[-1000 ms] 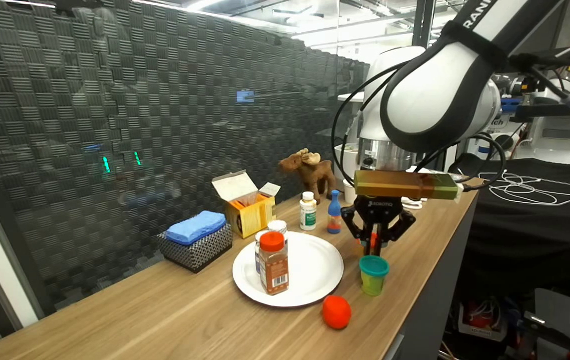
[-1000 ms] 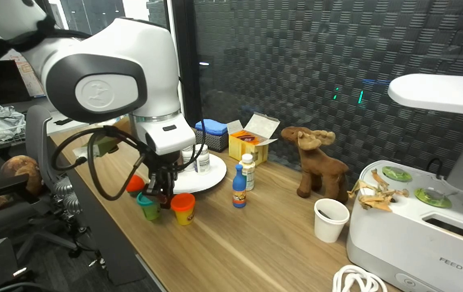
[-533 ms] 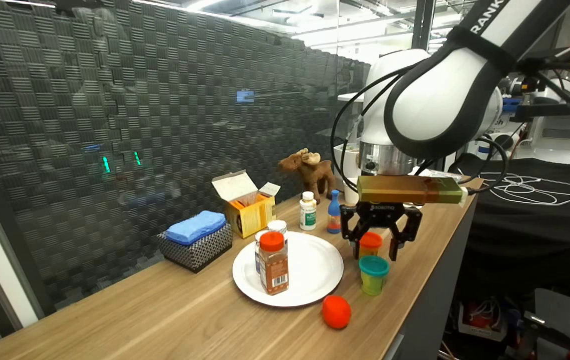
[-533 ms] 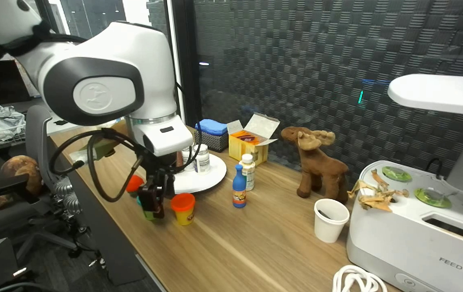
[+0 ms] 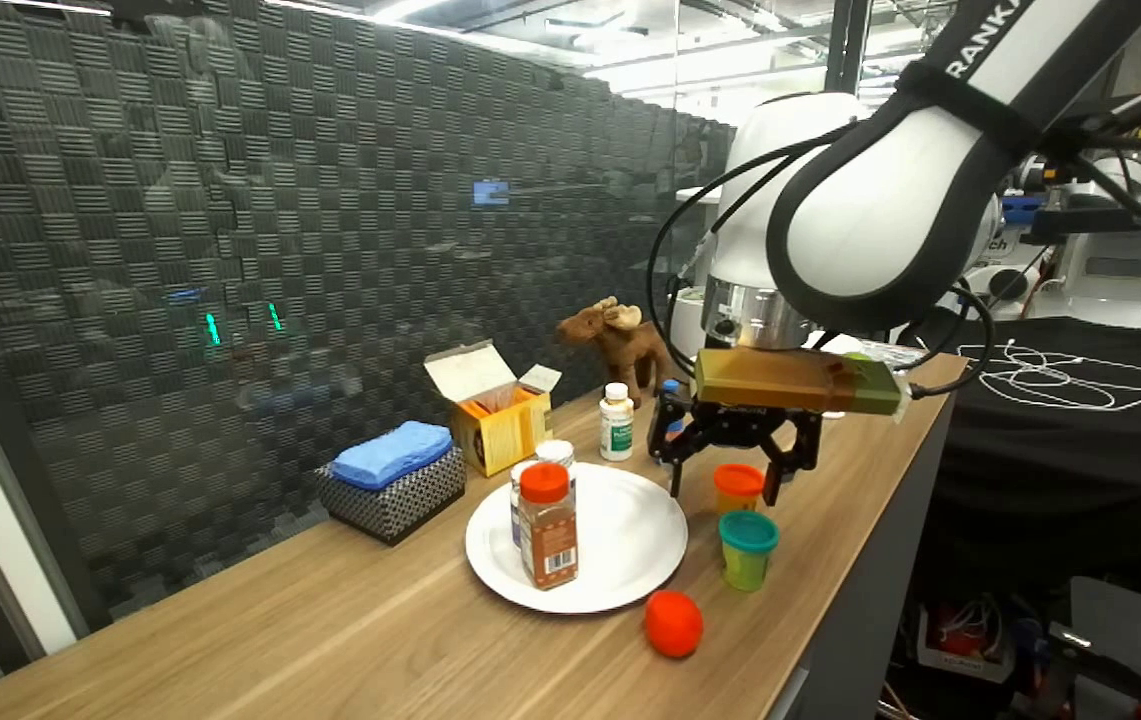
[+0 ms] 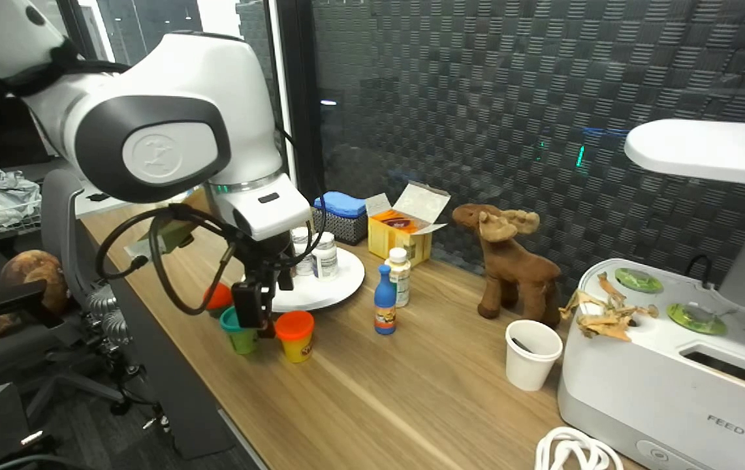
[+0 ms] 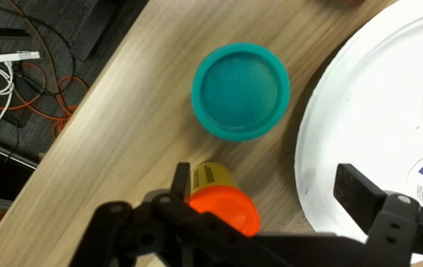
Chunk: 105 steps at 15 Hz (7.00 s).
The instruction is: Pick up all the objects surrounding the white plate and arrange them on the plate
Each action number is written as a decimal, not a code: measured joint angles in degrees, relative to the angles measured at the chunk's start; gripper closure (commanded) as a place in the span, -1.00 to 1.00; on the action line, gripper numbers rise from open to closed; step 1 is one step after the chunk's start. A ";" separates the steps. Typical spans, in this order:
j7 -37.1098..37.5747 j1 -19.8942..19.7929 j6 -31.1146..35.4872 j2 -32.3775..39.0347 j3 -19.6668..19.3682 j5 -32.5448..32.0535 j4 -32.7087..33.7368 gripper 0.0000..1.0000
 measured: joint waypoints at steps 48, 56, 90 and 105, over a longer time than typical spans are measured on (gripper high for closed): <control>22.01 6.25 -9.39 4.65 2.26 -15.49 9.83 0.58; 24.48 7.20 -8.23 7.07 2.29 -13.05 12.56 0.58; -9.38 -0.66 -24.42 0.09 0.82 -6.25 10.46 -1.00; -23.00 -1.58 -24.38 -0.15 0.99 10.30 6.09 -1.00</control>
